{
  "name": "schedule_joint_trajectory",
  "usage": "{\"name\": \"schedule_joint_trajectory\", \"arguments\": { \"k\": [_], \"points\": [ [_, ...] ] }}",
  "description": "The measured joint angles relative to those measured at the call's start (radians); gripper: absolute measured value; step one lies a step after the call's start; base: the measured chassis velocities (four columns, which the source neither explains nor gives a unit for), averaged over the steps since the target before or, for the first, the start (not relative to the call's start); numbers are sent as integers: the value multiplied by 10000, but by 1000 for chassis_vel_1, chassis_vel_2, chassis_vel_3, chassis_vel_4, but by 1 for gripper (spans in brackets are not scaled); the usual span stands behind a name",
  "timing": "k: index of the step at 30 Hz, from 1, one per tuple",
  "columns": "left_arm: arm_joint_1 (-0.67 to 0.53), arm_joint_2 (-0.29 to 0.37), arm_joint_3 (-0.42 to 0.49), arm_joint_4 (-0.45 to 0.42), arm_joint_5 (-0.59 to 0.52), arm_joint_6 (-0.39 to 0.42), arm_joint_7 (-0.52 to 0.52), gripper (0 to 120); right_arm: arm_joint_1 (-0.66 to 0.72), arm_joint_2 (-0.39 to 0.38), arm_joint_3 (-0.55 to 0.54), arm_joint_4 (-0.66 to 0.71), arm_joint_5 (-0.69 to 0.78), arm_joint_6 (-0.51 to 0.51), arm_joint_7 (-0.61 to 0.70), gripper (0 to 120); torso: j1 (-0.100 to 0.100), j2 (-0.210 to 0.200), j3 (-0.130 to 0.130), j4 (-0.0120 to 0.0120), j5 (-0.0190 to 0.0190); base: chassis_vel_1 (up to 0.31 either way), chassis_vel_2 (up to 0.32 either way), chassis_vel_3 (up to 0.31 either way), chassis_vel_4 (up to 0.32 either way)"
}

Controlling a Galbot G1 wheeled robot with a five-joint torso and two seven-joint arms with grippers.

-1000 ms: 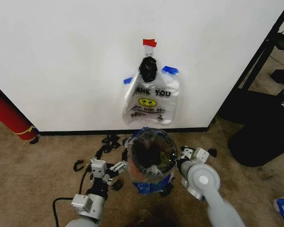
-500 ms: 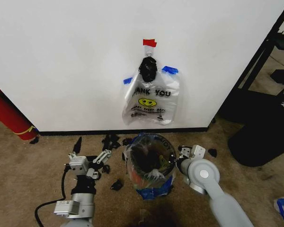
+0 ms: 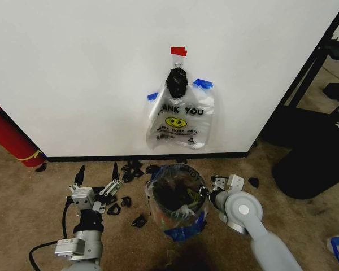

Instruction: Pick up the garbage bag from the wall and place it over the trash bin.

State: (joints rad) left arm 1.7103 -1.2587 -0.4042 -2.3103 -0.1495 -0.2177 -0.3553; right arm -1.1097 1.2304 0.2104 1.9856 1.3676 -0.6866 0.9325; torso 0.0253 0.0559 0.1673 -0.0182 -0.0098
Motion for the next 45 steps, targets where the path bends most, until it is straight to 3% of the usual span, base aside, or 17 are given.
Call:
{"name": "schedule_joint_trajectory", "arguments": {
  "k": [17, 24, 27, 29, 30, 32, 34, 35, 40, 45],
  "points": [
    [50, -51, 120, -6, 9, 57, 8, 100, -333, 6, 66, 184, -694, 68, -666, 98, 0, 0, 0, 0, 0, 0, 0, 0, 0],
    [76, -59, 121, -25, 24, 65, 9, 100, -348, -1, 66, 170, -825, 87, -762, 100, 0, 0, 0, 1, 0, 0, 0, 0, 0],
    [92, -81, 124, -46, 38, 65, 9, 100, -459, -45, 66, 192, -1494, 350, -1421, 100, 0, 0, 0, 0, 0, 0, 0, 0, 0],
    [109, -82, 124, -55, 43, 65, 11, 100, -612, -79, 54, 285, -2344, 818, -2306, 100, 0, 0, 0, 1, 1, 0, 0, 0, 0],
    [100, -80, 109, -49, 45, 68, 11, 100, -860, -146, 32, 445, -3535, 1609, -3417, 100, 0, 0, 0, 2, 1, 0, 0, 0, 0],
    [58, -84, 69, 51, 45, 74, 9, 100, -1191, -253, 46, 658, -5207, 2819, -4443, 100, 0, 0, 0, 1, 1, 0, 0, 0, 0],
    [28, -116, 33, 141, 49, 75, 9, 100, -1533, -335, 176, 841, -6424, 3910, -5064, 100, 0, 0, 0, 1, 1, 0, 0, 0, 0],
    [28, -116, 33, 141, 49, 75, 9, 100, -1533, -335, 176, 841, -6424, 3910, -5064, 100, 0, 0, 0, 1, 1, 0, 0, 0, 0],
    [-59, -414, -210, 601, 390, -274, 1, 100, -3104, -262, 1205, 956, -11009, 8223, -7154, 100, 0, 0, -1, 1, -2, 0, 0, 0, 0],
    [102, -712, -370, 845, 1002, -1047, 101, 100, -4646, 427, 2302, 1292, -12138, 9971, -7897, 100, 0, 0, -1, -1, -1, 0, 0, 0, 0]
  ]
}}
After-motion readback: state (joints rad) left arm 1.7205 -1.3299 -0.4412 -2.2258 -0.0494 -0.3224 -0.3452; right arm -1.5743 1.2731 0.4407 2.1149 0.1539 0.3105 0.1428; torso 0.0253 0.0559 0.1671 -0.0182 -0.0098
